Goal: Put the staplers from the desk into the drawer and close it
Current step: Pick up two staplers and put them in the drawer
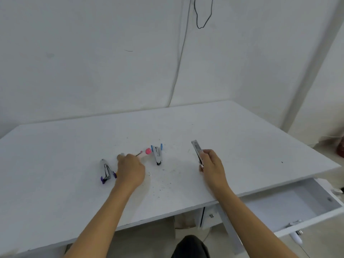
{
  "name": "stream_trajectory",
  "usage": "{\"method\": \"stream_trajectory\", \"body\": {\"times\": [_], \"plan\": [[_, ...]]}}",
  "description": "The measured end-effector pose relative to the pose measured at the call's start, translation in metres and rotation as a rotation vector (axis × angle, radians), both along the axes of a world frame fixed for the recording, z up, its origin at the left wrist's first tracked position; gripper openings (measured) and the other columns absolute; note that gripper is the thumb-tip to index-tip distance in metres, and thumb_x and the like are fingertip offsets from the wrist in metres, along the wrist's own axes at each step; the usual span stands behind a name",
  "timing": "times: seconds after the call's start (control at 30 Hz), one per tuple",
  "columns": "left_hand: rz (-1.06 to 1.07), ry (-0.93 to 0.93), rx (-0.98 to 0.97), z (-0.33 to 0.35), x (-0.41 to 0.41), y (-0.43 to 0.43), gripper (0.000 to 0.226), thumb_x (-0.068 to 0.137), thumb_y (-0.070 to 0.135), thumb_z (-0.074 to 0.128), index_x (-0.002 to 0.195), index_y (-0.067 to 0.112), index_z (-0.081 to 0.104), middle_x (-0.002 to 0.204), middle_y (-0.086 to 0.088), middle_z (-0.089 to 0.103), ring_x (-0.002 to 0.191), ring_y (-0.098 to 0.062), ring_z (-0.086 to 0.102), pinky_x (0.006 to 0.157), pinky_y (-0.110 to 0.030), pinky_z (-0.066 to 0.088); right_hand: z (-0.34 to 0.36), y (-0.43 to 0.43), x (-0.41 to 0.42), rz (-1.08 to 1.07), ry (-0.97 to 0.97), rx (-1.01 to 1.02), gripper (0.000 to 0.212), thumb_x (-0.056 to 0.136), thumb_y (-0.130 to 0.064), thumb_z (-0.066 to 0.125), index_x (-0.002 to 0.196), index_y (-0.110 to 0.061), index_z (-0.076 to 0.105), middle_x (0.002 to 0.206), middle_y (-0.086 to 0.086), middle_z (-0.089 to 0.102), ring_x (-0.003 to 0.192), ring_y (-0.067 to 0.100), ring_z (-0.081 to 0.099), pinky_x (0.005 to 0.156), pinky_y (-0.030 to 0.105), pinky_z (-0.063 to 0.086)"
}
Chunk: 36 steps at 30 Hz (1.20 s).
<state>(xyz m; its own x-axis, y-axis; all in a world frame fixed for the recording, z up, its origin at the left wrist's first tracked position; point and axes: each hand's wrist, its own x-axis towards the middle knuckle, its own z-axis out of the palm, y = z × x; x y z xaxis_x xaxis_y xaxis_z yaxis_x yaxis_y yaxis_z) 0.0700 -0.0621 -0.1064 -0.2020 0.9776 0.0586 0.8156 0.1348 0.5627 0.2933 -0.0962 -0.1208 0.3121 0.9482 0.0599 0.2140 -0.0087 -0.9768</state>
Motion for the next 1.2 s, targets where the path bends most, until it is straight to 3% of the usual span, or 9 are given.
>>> {"method": "stream_trajectory", "body": {"times": [0.1, 0.2, 0.4, 0.57, 0.7, 0.87, 0.93, 1.07, 1.2], "plan": [[0.111, -0.454, 0.007, 0.006, 0.002, -0.01, 0.041, 0.104, 0.016, 0.03, 0.136, -0.004, 0.044, 0.105, -0.014, 0.056, 0.073, -0.018, 0.051, 0.052, -0.025, 0.032, 0.005, -0.012, 0.014, 0.065, 0.294, -0.074, 0.021, 0.103, -0.023, 0.046, 0.099, -0.009, 0.062, 0.084, 0.008, 0.06, 0.064, 0.015, 0.057, 0.064, 0.025, 0.047], [0.145, -0.755, 0.041, 0.016, 0.018, -0.024, 0.035, 0.105, 0.025, 0.033, 0.122, 0.003, 0.053, 0.072, -0.003, 0.041, 0.06, -0.013, 0.037, 0.056, -0.027, 0.03, 0.008, -0.031, 0.034, 0.13, 0.648, -0.187, 0.018, 0.102, -0.017, 0.052, 0.104, -0.003, 0.063, 0.086, 0.012, 0.067, 0.067, 0.019, 0.062, 0.065, 0.029, 0.053], [-0.176, -1.149, -0.093, 0.041, 0.088, -0.06, 0.021, 0.104, 0.019, 0.04, 0.106, 0.01, 0.059, 0.098, -0.005, 0.07, 0.086, -0.016, 0.067, 0.073, -0.027, 0.051, 0.013, -0.067, 0.087, 0.166, 0.832, -0.174, 0.036, 0.102, -0.029, 0.047, 0.124, -0.009, 0.067, 0.105, 0.007, 0.076, 0.091, 0.02, 0.066, 0.077, 0.033, 0.048], [-0.594, -0.832, -0.378, 0.023, 0.162, -0.11, 0.022, 0.103, 0.02, 0.043, 0.116, 0.012, 0.058, 0.106, -0.005, 0.072, 0.091, -0.01, 0.073, 0.084, -0.027, 0.057, 0.018, -0.095, 0.141, 0.003, 0.604, -0.111, 0.028, 0.102, -0.021, 0.044, 0.115, -0.008, 0.065, 0.116, 0.016, 0.076, 0.088, 0.021, 0.07, 0.082, 0.036, 0.049], [-0.766, -0.59, -0.548, -0.016, 0.206, -0.146, 0.025, 0.104, 0.025, 0.038, 0.119, 0.018, 0.056, 0.1, 0.001, 0.072, 0.084, -0.009, 0.069, 0.083, -0.029, 0.052, 0.006, -0.13, 0.177, -0.047, -0.011, -0.304, 0.022, 0.097, -0.013, 0.048, 0.108, -0.008, 0.066, 0.096, 0.009, 0.08, 0.075, 0.016, 0.07, 0.08, 0.038, 0.057], [-0.733, -0.197, -0.326, -0.052, 0.235, -0.14, 0.028, 0.103, 0.031, 0.032, 0.117, 0.017, 0.051, 0.092, -0.002, 0.064, 0.066, -0.011, 0.055, 0.058, -0.027, 0.043, -0.008, -0.148, 0.197, -0.053, -0.468, -0.415, 0.009, 0.092, -0.024, 0.057, 0.093, -0.021, 0.065, 0.084, -0.003, 0.076, 0.069, 0.018, 0.068, 0.064, 0.03, 0.053], [-0.707, -0.031, -0.198, -0.062, 0.241, -0.13, 0.022, 0.101, 0.023, 0.034, 0.115, 0.014, 0.049, 0.09, -0.001, 0.061, 0.07, -0.016, 0.059, 0.06, -0.032, 0.046, -0.013, -0.143, 0.2, -0.092, -0.588, -0.415, 0.006, 0.091, -0.022, 0.056, 0.093, -0.023, 0.062, 0.08, -0.004, 0.069, 0.06, 0.01, 0.062, 0.059, 0.027, 0.045], [-0.723, 0.33, -0.01, -0.071, 0.245, -0.111, 0.024, 0.09, 0.008, 0.047, 0.113, 0.011, 0.053, 0.103, -0.009, 0.068, 0.088, -0.027, 0.067, 0.07, -0.033, 0.048, -0.025, -0.122, 0.203, -0.071, -0.89, -0.468, 0.015, 0.088, -0.019, 0.049, 0.098, -0.027, 0.057, 0.08, -0.01, 0.063, 0.078, 0.014, 0.058, 0.085, 0.032, 0.037], [-0.824, 0.432, -0.01, -0.079, 0.244, -0.094, 0.038, 0.088, 0.003, 0.05, 0.126, 0.011, 0.051, 0.119, -0.01, 0.064, 0.104, -0.029, 0.064, 0.078, -0.037, 0.051, -0.042, -0.1, 0.201, -0.029, -1.077, -0.475, 0.027, 0.091, -0.015, 0.043, 0.111, -0.025, 0.059, 0.095, -0.007, 0.061, 0.101, 0.022, 0.055, 0.096, 0.037, 0.036]]}}
